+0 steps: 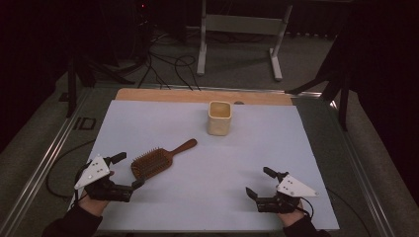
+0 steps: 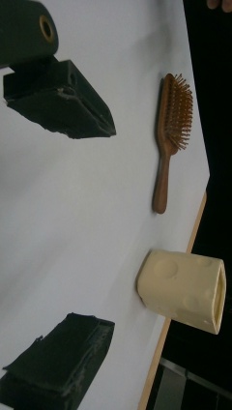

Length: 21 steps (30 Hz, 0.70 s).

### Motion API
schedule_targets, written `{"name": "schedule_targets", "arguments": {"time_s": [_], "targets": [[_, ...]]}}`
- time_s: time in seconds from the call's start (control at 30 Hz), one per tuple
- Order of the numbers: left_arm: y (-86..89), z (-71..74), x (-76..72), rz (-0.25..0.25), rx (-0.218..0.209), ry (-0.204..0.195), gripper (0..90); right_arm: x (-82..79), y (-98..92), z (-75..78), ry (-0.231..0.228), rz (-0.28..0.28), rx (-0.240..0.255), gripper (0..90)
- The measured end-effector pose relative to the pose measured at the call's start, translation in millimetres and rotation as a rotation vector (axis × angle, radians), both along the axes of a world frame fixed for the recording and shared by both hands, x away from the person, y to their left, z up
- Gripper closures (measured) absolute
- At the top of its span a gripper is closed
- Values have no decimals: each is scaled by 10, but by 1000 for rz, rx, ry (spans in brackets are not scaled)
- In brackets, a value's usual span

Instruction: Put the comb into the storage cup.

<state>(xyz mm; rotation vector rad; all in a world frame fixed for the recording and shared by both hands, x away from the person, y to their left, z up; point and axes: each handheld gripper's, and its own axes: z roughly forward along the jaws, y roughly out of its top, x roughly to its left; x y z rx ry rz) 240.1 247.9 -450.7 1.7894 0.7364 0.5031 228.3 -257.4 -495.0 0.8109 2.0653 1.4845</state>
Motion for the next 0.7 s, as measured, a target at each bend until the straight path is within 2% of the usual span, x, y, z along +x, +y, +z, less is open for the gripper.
{"name": "schedule_targets", "arguments": {"time_s": [0.13,0.53,0.7], "targets": [[-24,109,83,-15,10,-1,1,1,1,-3,6,1,3,86],[-145,280,265,-38,36,12,1,5,7,-9,12,-2,6,86],[-238,363,372,-53,67,26,1,7,2,-9,11,0,11,86]]}}
